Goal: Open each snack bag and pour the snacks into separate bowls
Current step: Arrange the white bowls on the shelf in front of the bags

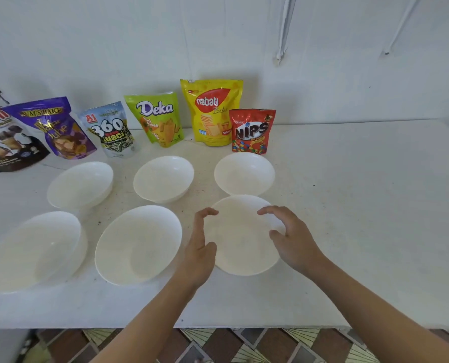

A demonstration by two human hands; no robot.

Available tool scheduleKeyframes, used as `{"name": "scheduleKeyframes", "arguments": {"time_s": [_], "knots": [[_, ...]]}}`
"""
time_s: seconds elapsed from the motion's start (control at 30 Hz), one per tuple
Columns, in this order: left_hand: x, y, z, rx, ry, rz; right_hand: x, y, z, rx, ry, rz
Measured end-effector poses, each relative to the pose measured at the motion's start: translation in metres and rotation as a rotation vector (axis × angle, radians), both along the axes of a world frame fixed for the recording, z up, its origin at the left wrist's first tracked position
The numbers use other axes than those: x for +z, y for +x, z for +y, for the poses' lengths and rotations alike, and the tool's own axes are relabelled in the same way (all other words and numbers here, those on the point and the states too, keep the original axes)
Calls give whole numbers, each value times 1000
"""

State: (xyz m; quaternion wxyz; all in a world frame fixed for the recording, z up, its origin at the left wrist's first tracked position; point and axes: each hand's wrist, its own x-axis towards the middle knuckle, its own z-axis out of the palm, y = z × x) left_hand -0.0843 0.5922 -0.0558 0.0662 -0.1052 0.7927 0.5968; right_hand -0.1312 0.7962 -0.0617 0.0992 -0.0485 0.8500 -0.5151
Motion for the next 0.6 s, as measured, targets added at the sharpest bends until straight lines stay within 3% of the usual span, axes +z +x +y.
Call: {"name": "scheduleKeyframes", "arguments": {"time_s": [0.43, 0.6], "knots": [[-8, -4, 2, -75, -116, -56, -7, 7, 8, -154, -52, 28], [14, -17, -6, -72, -180, 132, 11, -11, -2, -122, -59, 196]]}}
